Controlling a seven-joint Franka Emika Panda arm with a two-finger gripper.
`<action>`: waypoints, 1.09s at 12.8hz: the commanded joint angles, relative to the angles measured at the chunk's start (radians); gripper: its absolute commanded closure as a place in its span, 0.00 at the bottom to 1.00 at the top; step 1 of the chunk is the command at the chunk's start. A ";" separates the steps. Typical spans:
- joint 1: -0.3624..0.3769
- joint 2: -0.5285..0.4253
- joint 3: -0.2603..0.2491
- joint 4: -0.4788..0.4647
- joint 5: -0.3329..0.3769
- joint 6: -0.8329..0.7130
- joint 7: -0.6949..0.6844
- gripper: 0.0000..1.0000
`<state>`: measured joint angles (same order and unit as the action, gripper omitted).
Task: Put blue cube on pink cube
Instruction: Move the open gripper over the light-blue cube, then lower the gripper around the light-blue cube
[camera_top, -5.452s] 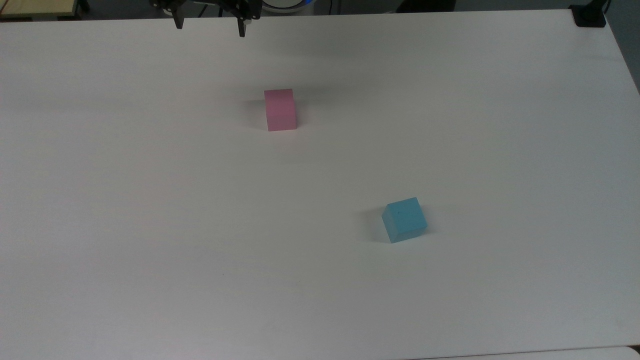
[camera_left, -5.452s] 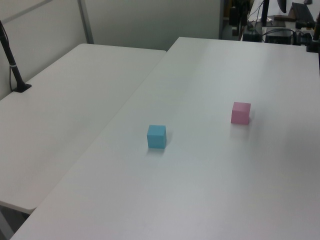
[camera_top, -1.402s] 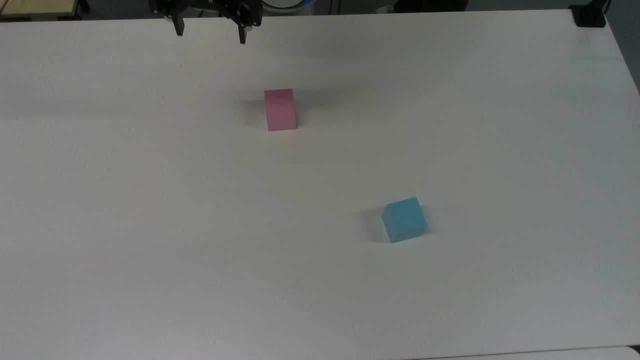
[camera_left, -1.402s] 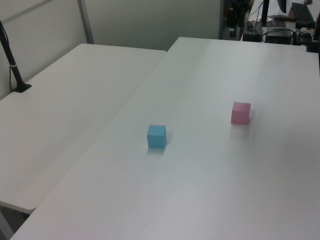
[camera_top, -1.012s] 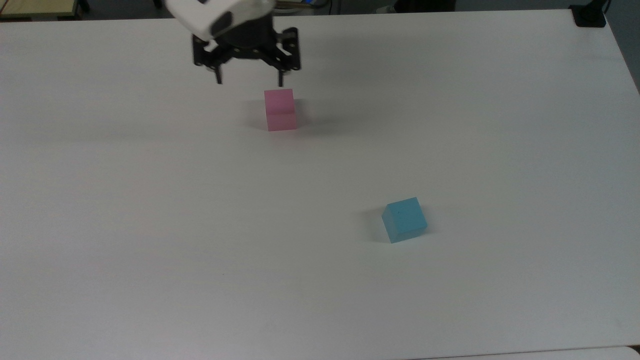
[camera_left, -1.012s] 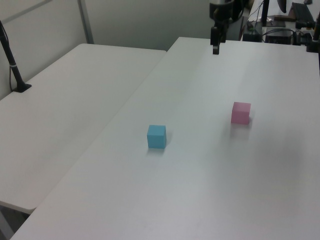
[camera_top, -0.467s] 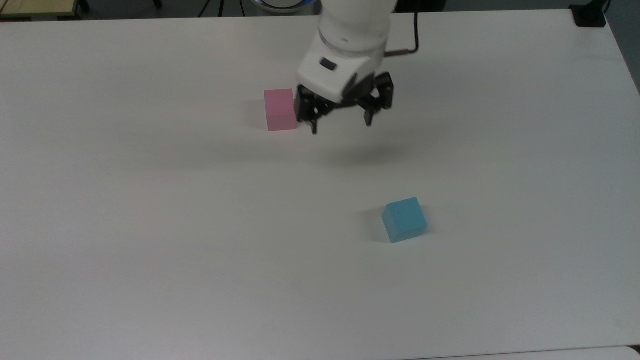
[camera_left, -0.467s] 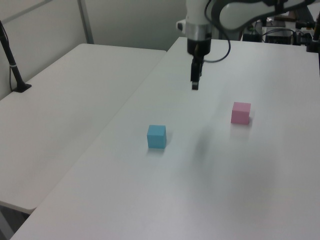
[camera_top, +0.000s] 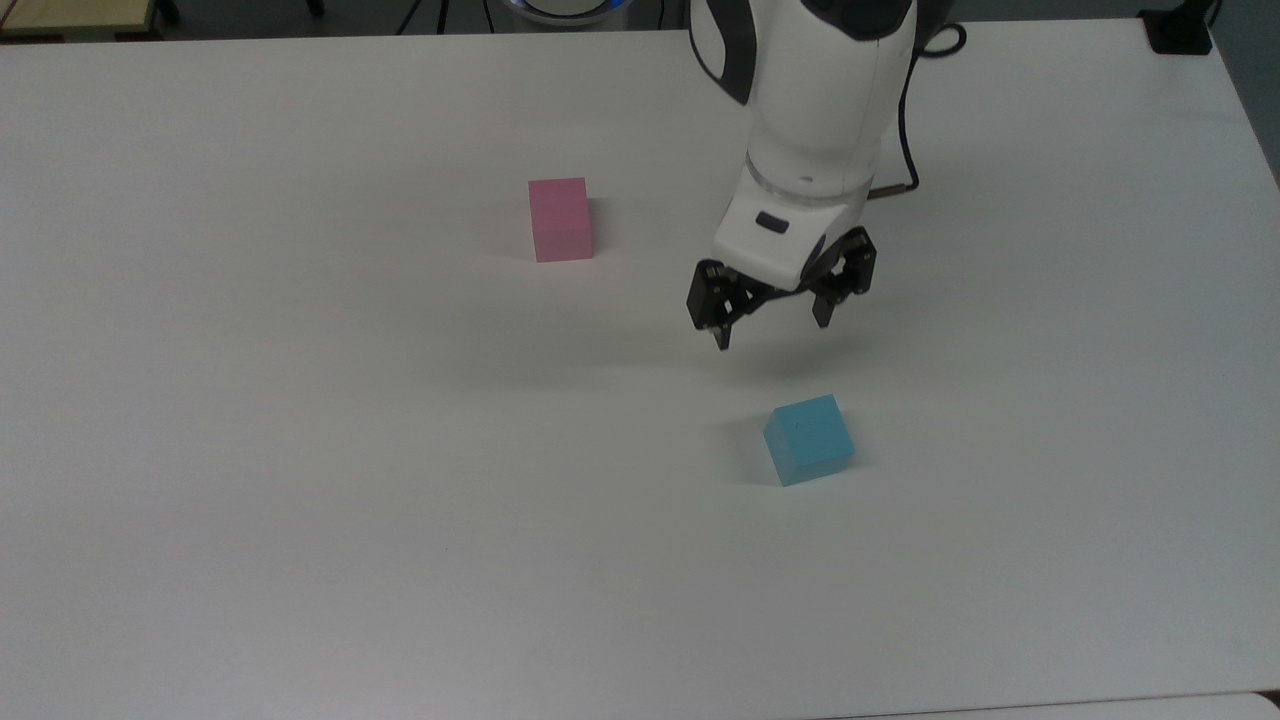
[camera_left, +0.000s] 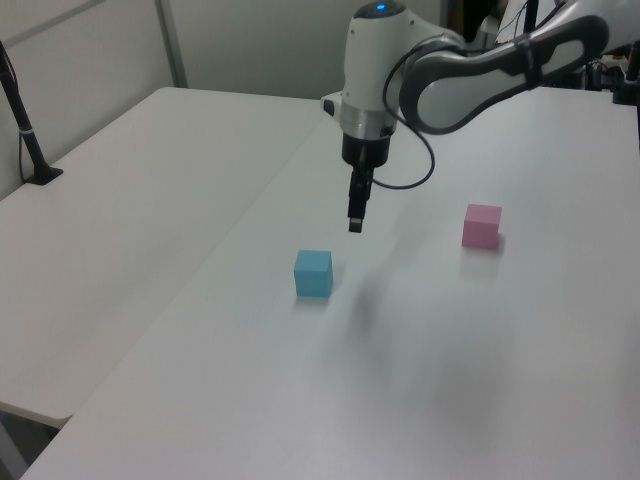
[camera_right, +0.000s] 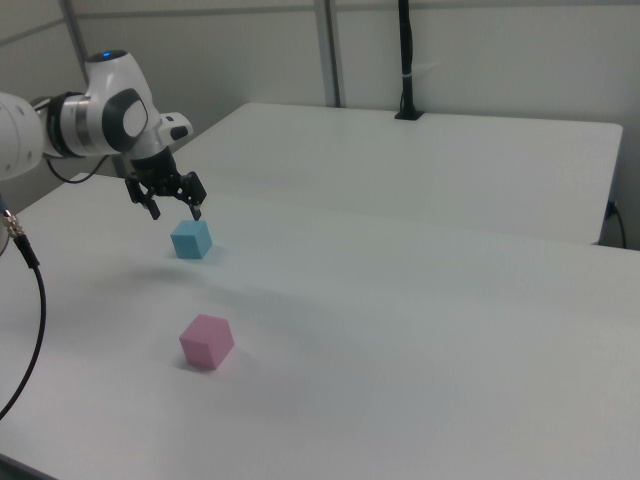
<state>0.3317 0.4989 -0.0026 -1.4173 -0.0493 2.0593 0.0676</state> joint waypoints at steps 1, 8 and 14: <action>0.020 0.070 -0.016 0.038 -0.030 0.100 0.067 0.00; 0.044 0.193 -0.017 0.129 -0.084 0.180 0.147 0.00; 0.075 0.248 -0.020 0.158 -0.087 0.214 0.163 0.00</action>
<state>0.3824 0.7133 -0.0035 -1.2862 -0.1175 2.2337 0.2036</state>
